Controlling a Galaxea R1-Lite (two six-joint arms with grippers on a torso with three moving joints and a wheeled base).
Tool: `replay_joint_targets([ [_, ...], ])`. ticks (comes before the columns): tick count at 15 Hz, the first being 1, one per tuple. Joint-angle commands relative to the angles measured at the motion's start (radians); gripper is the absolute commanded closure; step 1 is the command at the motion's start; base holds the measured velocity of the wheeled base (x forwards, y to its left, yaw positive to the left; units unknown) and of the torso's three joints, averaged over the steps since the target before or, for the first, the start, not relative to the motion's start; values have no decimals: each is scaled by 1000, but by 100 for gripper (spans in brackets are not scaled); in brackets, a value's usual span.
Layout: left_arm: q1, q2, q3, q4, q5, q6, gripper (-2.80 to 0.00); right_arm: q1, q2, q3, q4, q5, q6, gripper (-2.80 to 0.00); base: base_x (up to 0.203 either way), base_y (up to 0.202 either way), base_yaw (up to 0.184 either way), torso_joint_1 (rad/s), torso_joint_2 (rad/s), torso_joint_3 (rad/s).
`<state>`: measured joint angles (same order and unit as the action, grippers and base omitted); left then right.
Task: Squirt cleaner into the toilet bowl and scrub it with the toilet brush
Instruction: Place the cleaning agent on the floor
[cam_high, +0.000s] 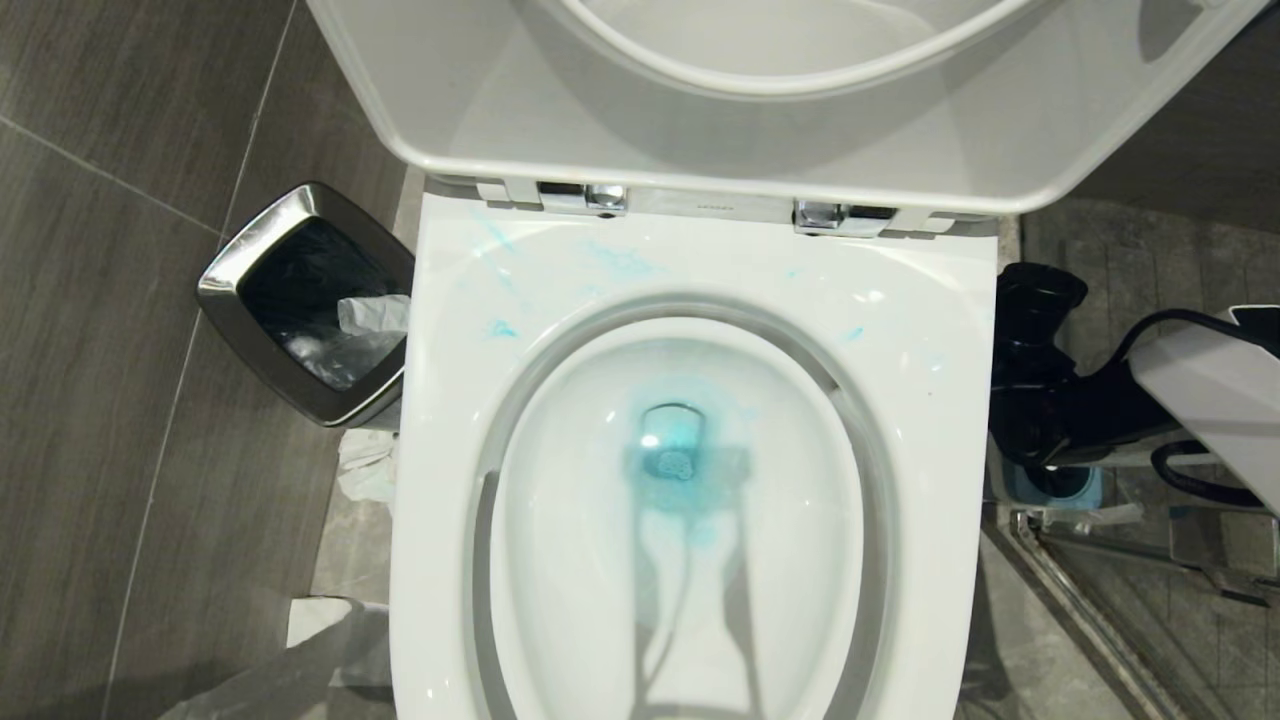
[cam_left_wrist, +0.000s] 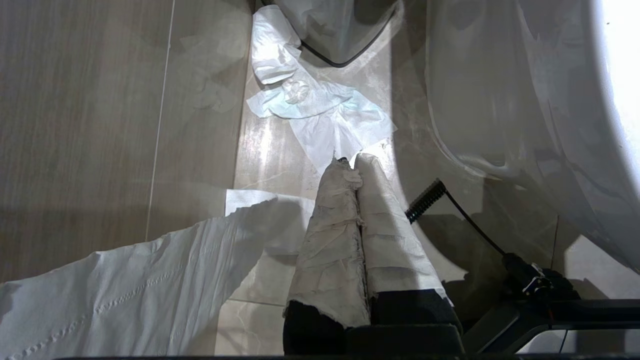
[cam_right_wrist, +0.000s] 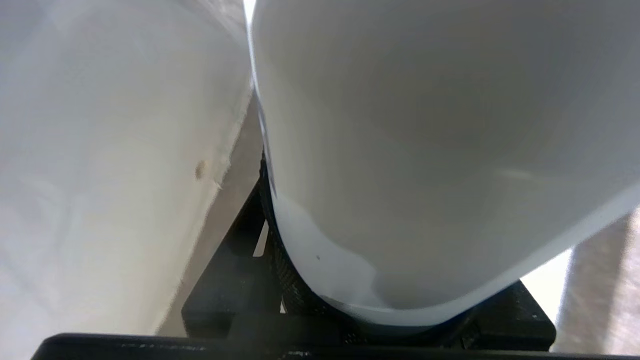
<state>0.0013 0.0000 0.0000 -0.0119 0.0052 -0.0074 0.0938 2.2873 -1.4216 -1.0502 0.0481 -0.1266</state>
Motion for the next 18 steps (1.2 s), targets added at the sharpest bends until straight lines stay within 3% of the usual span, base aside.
replay_joint_targets([
  [1,0,0,8,0,1,0,0,-1,23,-23,-5,1,15,0,0,0,0,0,0,0],
  [18,0,0,8,0,1,0,0,1,75,-43,-21,-4,18,0,0,0,0,0,0,0],
])
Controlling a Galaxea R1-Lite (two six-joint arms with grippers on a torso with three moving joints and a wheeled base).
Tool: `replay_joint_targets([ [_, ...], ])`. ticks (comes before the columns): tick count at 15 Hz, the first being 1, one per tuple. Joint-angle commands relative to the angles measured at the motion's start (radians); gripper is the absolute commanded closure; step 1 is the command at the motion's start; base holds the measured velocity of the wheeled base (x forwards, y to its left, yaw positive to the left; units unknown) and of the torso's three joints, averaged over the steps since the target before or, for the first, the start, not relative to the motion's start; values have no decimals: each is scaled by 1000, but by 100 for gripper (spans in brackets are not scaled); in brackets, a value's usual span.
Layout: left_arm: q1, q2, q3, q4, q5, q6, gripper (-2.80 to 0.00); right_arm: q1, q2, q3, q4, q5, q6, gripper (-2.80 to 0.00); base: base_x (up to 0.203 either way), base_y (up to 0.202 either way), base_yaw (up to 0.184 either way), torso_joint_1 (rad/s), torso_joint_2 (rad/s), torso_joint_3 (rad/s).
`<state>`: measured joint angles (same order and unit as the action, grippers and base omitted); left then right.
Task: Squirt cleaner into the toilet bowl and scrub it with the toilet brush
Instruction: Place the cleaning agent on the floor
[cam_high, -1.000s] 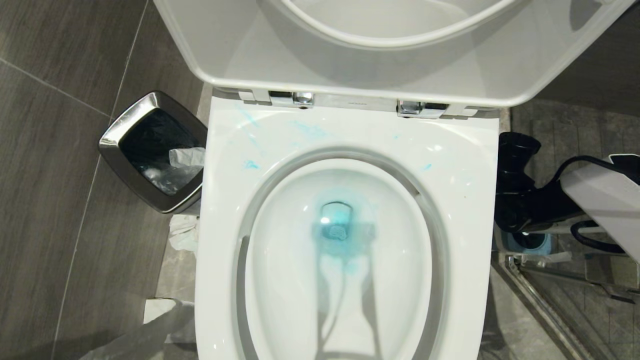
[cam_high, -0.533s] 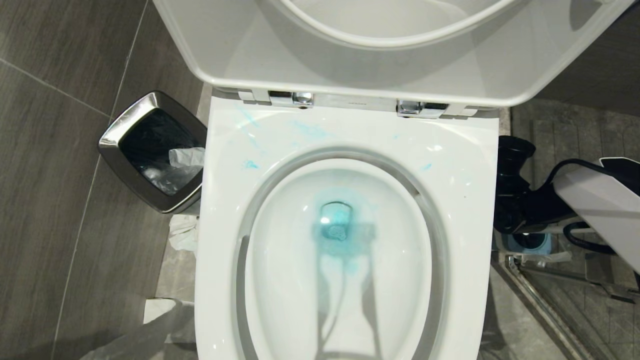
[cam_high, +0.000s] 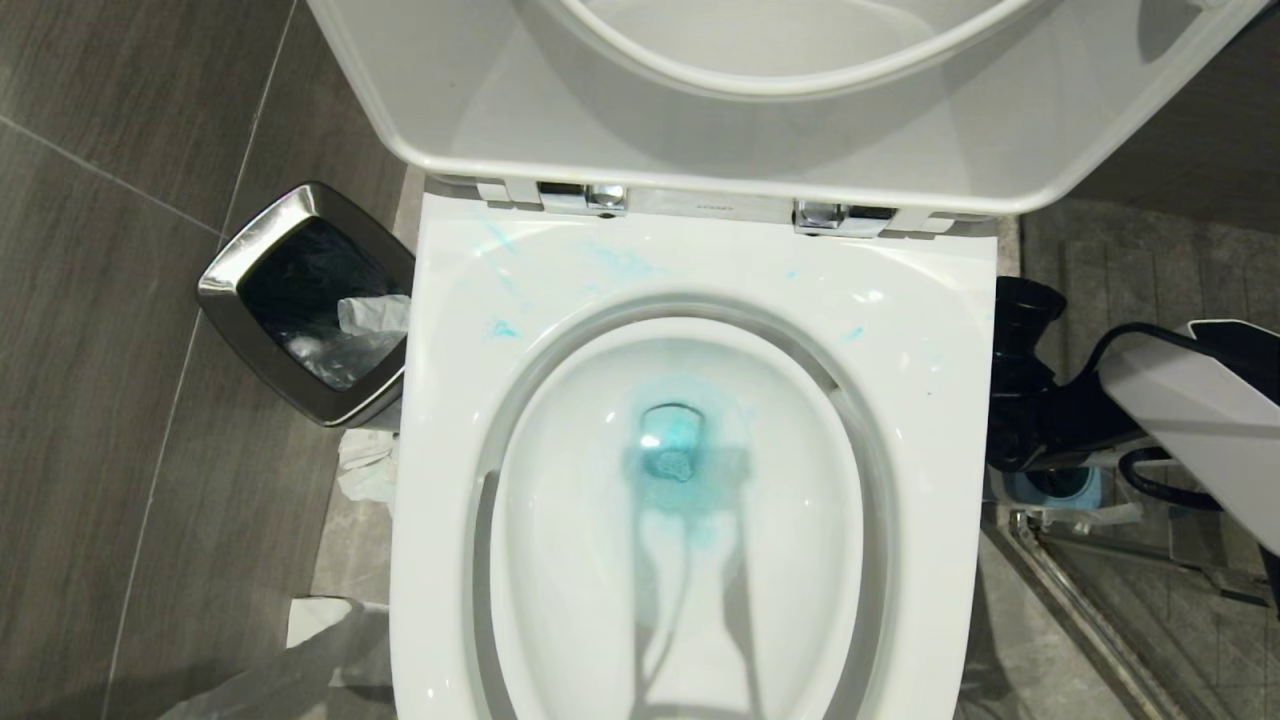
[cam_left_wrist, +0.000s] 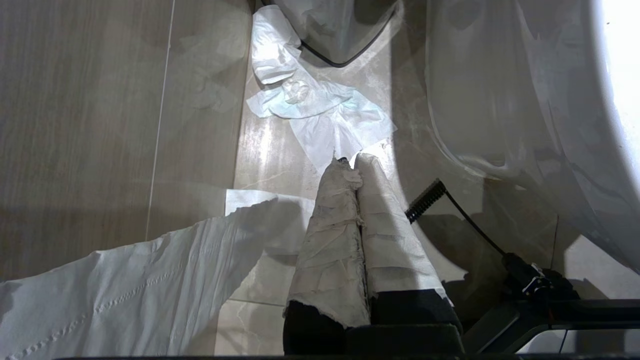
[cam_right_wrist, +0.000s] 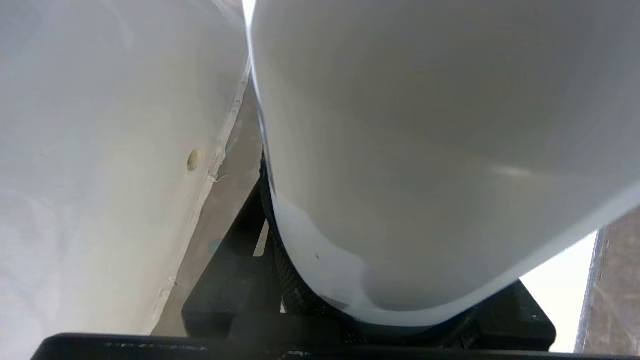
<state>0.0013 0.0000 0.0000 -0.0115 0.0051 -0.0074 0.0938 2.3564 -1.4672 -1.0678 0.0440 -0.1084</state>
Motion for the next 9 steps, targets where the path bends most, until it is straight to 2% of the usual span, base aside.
replay_joint_targets([
  [1,0,0,8,-1,1,0,0,0,7,2,-3,1,-2,0,0,0,0,0,0,0],
  [9,0,0,8,-1,1,0,0,0,35,19,-83,-4,-7,0,0,0,0,0,0,0],
])
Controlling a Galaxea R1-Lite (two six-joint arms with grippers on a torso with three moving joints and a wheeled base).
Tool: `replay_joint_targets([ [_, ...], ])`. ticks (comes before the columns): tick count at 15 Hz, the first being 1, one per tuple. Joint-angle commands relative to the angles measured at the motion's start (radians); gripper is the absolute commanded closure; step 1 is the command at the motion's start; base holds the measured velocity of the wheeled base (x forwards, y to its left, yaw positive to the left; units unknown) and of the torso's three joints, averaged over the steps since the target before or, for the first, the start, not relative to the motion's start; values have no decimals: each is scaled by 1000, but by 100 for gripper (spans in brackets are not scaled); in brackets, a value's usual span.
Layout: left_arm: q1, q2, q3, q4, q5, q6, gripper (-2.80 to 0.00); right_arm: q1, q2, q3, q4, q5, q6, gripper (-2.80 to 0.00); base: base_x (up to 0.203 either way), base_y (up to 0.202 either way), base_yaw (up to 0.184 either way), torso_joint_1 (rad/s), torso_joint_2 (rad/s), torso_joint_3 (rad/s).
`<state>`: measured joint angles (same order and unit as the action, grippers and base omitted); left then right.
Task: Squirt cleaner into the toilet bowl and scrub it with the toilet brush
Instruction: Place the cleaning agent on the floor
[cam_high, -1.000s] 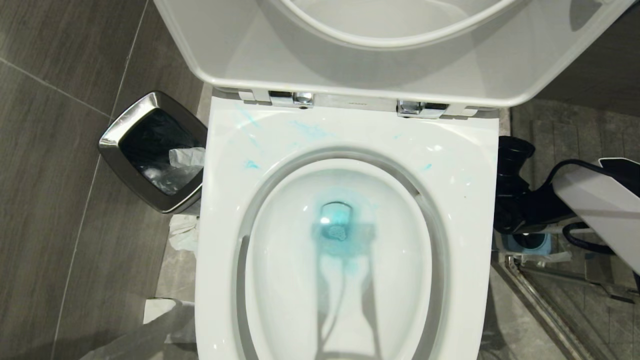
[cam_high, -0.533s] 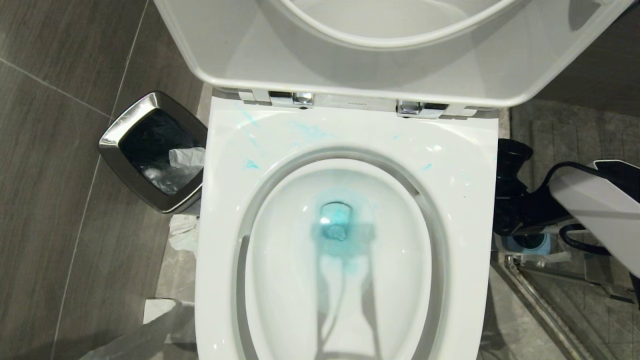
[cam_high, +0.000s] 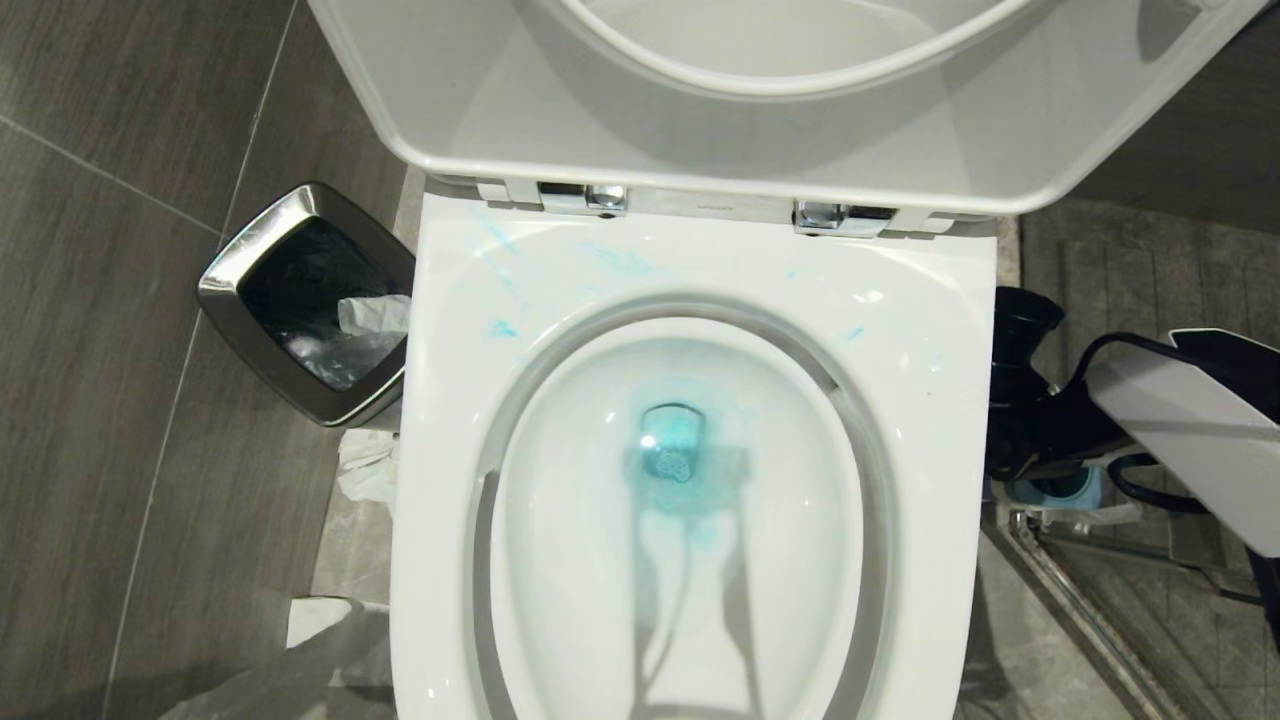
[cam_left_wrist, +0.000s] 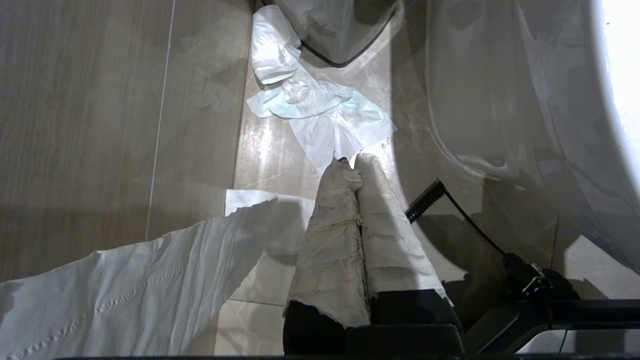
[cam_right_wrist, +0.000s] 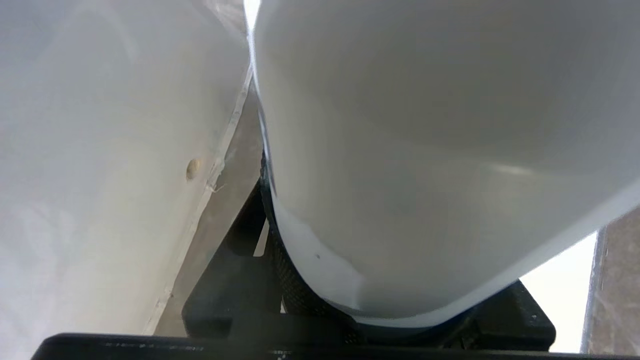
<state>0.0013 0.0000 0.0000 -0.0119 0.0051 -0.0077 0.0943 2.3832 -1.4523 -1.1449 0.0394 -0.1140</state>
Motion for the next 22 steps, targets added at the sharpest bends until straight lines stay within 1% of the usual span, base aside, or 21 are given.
replay_joint_targets([
  [1,0,0,8,0,0,0,0,-1,6,6,-6,-2,-1,0,0,0,0,0,0,0],
  [3,0,0,8,0,1,0,0,-1,4,6,-6,-16,-1,0,0,0,0,0,0,0],
  [6,0,0,8,0,0,0,0,-1,2,7,-6,-16,1,0,0,0,0,0,0,0],
  [9,0,0,8,0,1,0,0,-1,-6,35,-7,-21,0,0,0,0,0,0,0,0],
  [10,0,0,8,0,1,0,0,-1,-10,44,-9,-22,-1,-280,0,0,0,0,0,0],
  [12,0,0,8,0,0,0,0,-2,-11,63,-31,-22,-3,-280,0,0,0,0,0,0],
  [18,0,0,8,0,1,0,0,-2,-36,102,-35,-21,-1,-280,0,0,0,0,0,0],
  [20,0,0,8,0,-1,0,0,-2,-60,147,-36,-22,-1,-280,0,0,0,0,0,0],
  [22,0,0,8,0,1,0,0,-1,-109,229,-54,-24,-1,-280,0,0,0,0,0,0],
])
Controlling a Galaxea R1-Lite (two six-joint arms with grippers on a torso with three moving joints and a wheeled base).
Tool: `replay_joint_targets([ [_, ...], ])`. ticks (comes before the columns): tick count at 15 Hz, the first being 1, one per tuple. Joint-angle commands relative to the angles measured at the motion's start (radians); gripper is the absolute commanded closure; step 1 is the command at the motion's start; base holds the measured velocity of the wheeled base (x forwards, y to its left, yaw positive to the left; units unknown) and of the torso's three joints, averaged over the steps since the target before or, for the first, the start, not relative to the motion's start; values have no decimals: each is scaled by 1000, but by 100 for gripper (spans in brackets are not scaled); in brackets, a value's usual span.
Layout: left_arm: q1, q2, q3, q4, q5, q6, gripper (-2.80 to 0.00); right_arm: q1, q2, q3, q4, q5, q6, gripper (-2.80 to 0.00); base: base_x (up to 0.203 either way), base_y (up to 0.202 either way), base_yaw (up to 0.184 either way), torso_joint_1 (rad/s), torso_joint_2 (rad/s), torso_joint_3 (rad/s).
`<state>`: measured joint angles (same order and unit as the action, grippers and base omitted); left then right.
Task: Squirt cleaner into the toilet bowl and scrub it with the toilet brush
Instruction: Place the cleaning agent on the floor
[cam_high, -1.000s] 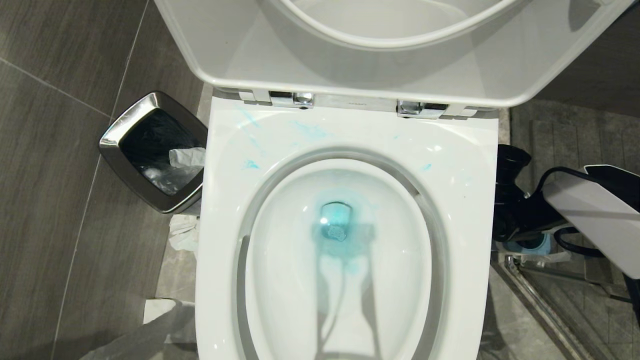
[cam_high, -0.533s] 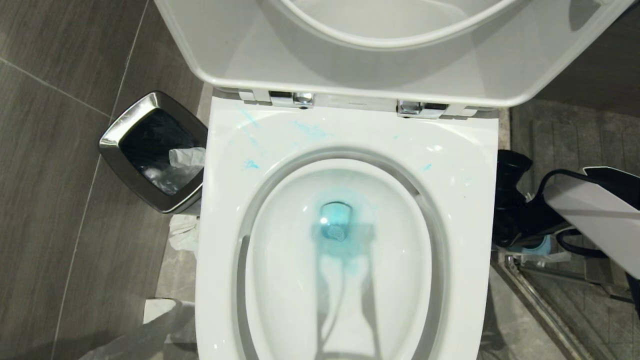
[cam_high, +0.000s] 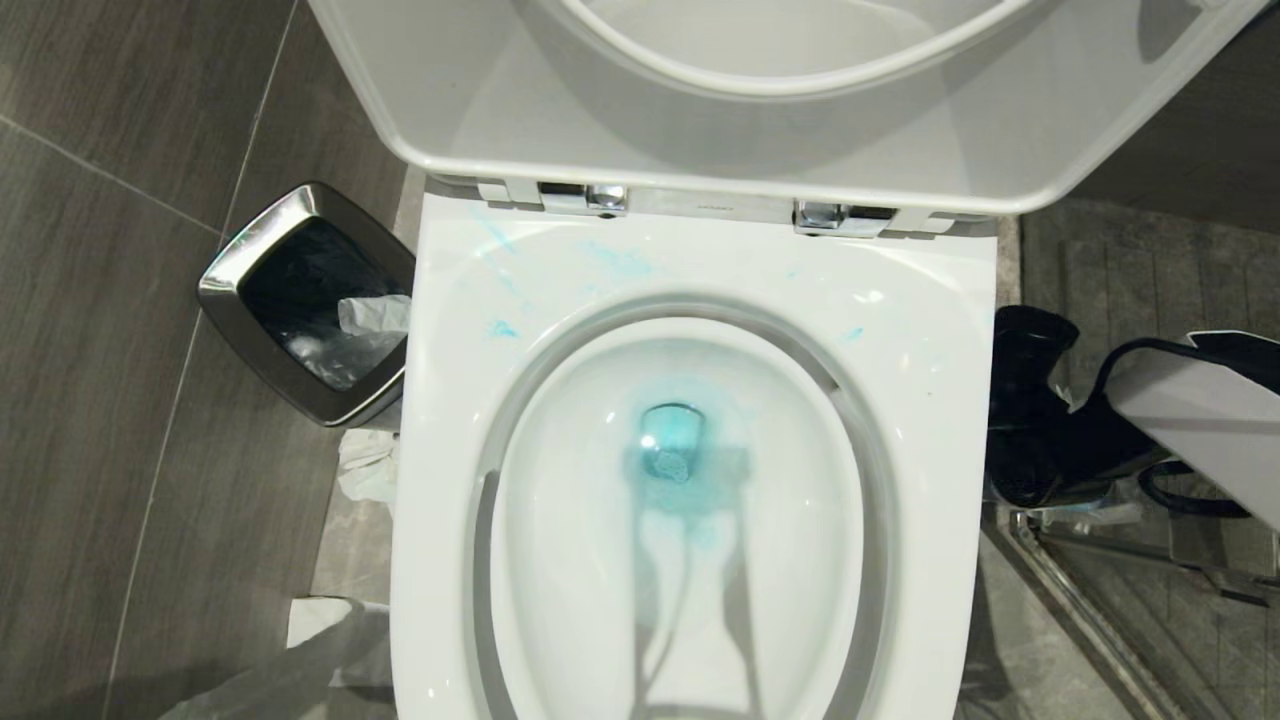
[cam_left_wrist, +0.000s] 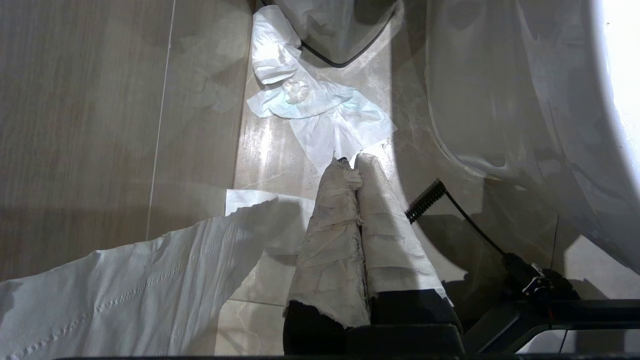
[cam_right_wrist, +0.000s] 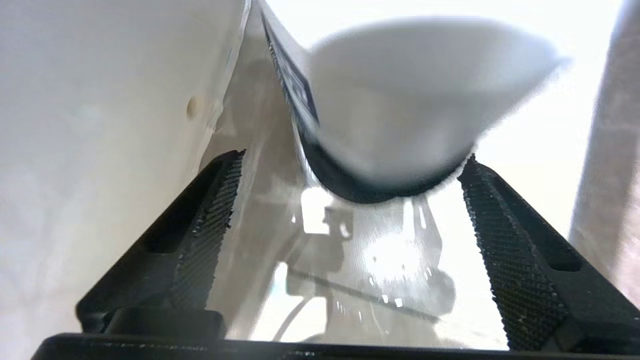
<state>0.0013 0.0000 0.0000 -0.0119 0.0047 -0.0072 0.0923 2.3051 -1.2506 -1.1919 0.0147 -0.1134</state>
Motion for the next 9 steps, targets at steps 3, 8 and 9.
replay_joint_targets([
  [3,0,0,8,0,1,0,0,2,-154,156,-19,-7,-1,-280,0,0,0,0,0,0],
  [8,0,0,8,0,1,0,0,9,-347,358,-12,-8,-3,-280,0,0,0,0,0,0],
  [9,0,0,8,0,0,0,0,13,-388,381,5,-9,-3,-280,0,0,0,0,0,0],
])
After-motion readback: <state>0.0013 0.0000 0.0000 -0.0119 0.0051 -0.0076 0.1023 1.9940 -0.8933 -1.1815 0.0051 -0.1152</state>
